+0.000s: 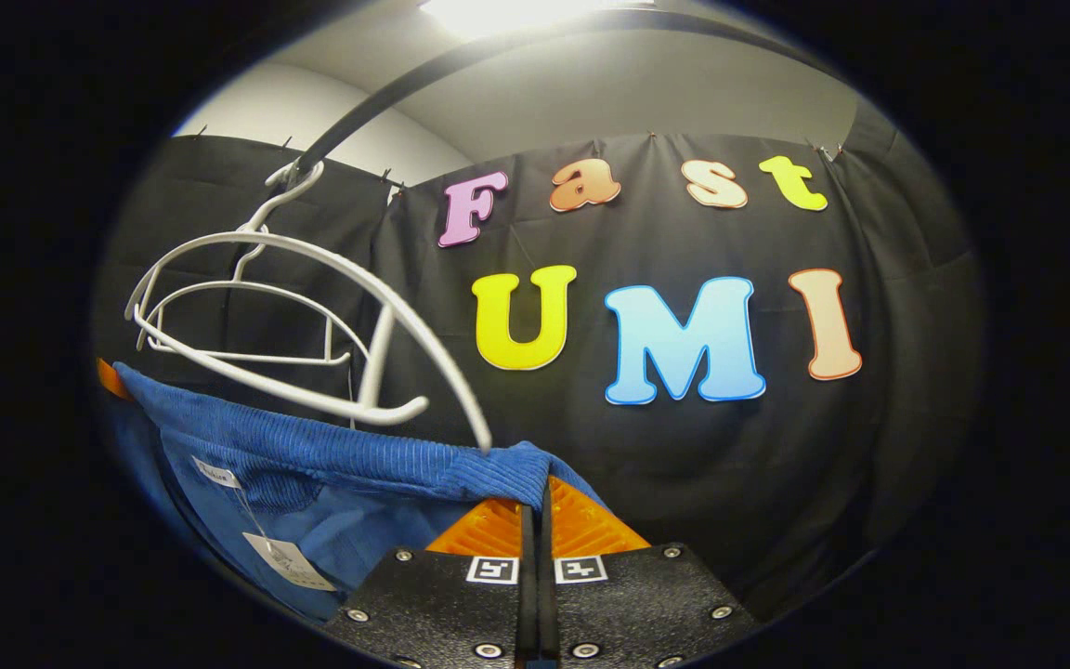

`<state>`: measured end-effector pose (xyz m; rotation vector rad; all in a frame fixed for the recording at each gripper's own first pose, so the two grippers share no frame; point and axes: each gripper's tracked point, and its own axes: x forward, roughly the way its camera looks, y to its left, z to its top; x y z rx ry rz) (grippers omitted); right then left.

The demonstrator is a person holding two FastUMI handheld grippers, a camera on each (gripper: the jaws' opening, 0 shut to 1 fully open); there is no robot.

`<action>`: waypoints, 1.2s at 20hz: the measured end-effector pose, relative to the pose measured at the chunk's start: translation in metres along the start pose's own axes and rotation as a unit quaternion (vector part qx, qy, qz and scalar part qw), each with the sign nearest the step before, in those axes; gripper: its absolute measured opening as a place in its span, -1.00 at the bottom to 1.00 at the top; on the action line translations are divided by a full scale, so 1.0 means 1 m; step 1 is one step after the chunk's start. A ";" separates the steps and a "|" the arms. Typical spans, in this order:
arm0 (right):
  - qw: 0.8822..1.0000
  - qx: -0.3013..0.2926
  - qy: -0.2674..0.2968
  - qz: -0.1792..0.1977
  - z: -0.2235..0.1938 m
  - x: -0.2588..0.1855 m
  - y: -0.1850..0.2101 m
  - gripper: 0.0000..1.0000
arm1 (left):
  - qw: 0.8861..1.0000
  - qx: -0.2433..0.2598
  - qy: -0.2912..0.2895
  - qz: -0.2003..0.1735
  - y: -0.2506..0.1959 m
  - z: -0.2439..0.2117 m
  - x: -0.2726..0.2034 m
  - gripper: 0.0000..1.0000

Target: Grasp the clothes on the hanger with both hands and then place them into the laundry hamper below.

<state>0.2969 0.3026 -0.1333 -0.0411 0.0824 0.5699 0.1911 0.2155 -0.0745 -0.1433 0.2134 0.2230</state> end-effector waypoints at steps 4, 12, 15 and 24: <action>1.000 -0.003 0.022 0.007 -0.009 -0.049 0.017 -1.00 | 1.000 -0.025 0.003 0.013 0.004 -0.014 -0.046 -0.88; 0.997 0.030 0.055 -0.047 0.007 -0.117 0.023 -1.00 | 1.000 -0.007 0.008 -0.012 0.009 -0.008 -0.083 -0.99; 0.991 0.028 0.074 -0.104 0.012 -0.165 0.027 -1.00 | 0.997 0.029 0.011 -0.064 0.000 -0.006 -0.094 -0.88; 0.980 0.037 0.084 -0.174 0.020 -0.261 0.099 -1.00 | 0.965 0.032 0.068 -0.250 -0.055 -0.050 -0.122 -0.98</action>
